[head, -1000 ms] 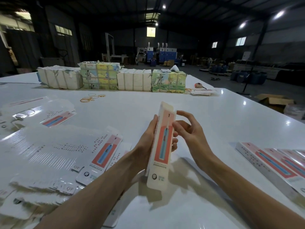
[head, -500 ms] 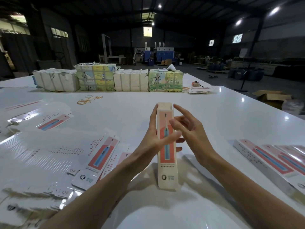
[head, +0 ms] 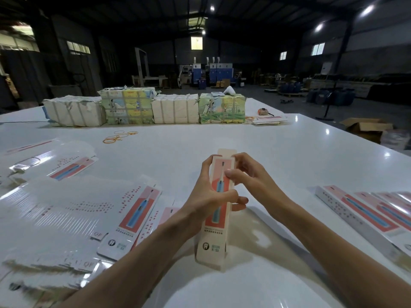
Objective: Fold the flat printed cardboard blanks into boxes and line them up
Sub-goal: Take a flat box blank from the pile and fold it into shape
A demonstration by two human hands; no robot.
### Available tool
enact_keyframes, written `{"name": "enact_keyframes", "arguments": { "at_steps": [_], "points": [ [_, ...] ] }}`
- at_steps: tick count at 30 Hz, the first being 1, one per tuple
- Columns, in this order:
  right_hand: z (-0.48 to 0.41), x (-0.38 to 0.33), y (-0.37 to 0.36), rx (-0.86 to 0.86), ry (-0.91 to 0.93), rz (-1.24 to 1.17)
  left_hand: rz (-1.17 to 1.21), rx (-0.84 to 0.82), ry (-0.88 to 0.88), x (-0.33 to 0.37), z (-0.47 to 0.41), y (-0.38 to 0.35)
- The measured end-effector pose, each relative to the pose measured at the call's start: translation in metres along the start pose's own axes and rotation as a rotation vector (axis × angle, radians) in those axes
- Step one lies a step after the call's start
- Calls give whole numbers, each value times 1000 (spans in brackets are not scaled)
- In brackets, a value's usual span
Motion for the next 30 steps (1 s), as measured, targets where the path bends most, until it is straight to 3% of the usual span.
{"name": "enact_keyframes", "arguments": {
  "at_steps": [7,14,19,24,30],
  "points": [
    [-1,13,20,143,-140,-198,6,-122,41,2,3,-11],
    [1,-1,32,190,33,16,-66,-168,54,1,7,-16],
    [0,-6,33,193,61,63,-95,-175,42,2,5,-15],
    [-3,0,30,107,-47,-221,-97,-187,44,-2,6,-17],
    [-3,13,29,102,-174,-365,-106,-187,42,-3,5,-16]
  ]
}}
Point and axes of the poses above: each hand's wrist, its own z-axis away from the middle knuckle, its own y-axis out of the back of the hand, x = y × z, the point moved 10 cm from there along -z, towards the middle knuckle, and after that the axes turned 13 degrees about z, right-handed, at the moved point
